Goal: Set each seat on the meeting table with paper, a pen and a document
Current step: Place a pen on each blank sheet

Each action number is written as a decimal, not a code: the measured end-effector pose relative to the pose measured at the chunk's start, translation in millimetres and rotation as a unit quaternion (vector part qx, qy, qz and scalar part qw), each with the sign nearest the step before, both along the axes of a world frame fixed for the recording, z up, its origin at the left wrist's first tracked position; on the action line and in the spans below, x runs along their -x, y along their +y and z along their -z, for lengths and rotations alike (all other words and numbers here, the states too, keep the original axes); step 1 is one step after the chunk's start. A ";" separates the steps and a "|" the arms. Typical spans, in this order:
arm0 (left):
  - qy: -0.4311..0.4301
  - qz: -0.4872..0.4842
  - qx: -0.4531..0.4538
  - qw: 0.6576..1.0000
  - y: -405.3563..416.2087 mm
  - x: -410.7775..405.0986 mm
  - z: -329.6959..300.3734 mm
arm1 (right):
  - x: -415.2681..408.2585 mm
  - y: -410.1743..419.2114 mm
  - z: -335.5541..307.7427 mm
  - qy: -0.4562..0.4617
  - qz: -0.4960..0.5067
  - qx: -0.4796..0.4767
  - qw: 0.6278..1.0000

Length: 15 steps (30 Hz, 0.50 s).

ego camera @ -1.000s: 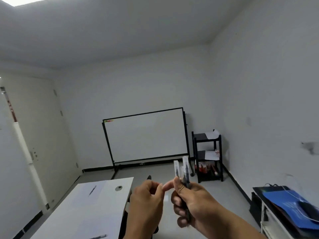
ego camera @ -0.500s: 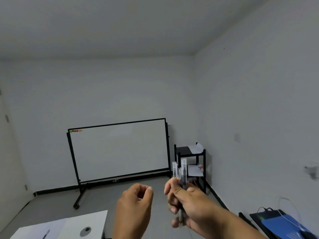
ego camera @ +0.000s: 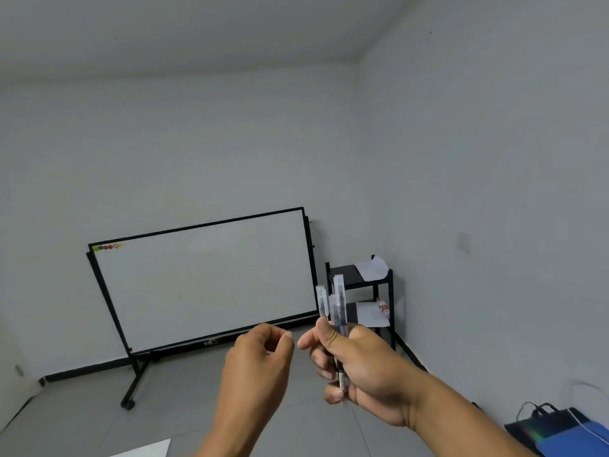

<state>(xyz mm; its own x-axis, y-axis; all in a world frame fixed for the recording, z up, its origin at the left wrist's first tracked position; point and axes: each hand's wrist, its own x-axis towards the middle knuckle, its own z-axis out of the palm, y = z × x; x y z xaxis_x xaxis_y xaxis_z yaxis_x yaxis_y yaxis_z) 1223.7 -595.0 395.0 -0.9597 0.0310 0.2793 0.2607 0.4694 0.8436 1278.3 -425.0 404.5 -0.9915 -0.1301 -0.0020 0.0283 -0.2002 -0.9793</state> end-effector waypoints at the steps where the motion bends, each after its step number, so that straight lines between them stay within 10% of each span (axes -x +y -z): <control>1: 0.007 -0.007 0.000 1.000 15.1 28.3 1.1 | 30.3 15.5 2.6 0.005 -0.010 0.008 1.000; 15: -0.018 -0.096 -0.011 0.995 85.7 268.1 -6.6 | 302.1 95.2 -6.3 -0.009 -0.138 -0.010 0.990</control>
<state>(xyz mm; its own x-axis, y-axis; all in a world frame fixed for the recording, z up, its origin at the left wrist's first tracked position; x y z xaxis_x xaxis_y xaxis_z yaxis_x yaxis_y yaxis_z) 955.6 -509.3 401.6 -0.9568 -0.1602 0.2427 0.1367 0.4891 0.8615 976.2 -329.8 410.8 -0.9179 -0.3960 -0.0241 0.0965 -0.1640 -0.9817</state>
